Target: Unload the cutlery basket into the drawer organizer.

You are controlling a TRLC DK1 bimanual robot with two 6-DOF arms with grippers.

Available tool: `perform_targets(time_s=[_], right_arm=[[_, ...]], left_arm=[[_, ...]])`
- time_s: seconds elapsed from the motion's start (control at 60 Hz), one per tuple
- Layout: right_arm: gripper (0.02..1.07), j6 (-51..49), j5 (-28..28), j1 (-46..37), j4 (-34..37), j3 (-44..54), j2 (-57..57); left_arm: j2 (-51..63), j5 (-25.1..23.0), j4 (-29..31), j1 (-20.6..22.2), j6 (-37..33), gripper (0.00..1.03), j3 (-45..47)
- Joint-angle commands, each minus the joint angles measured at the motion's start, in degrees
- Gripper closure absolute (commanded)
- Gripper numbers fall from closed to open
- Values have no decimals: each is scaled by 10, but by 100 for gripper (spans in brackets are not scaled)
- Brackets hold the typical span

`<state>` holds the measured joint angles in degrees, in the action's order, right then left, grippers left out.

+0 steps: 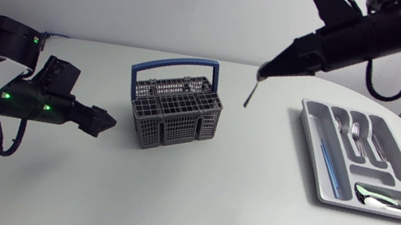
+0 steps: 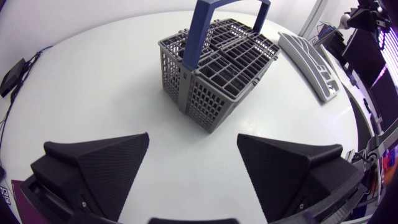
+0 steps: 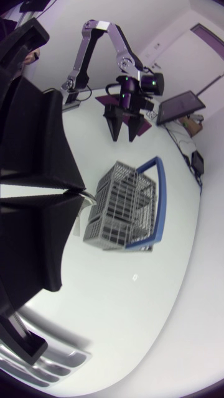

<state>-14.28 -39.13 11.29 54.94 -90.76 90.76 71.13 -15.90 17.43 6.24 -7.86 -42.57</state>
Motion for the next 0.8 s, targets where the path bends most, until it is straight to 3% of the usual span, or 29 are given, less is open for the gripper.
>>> perform_targets(time_s=[0.0,0.4,0.617,0.783], right_arm=[[101,-20,38,-20,-4,42,-28],[101,-94,224,-180,-70,207,-77],[101,-142,332,-265,-163,301,-80],[101,-176,378,-316,-217,347,-65]], left_arm=[[-9,6,8,4,9,4,3],[-13,32,17,33,27,4,3],[-20,39,21,33,28,4,6],[-28,47,28,35,32,4,4]])
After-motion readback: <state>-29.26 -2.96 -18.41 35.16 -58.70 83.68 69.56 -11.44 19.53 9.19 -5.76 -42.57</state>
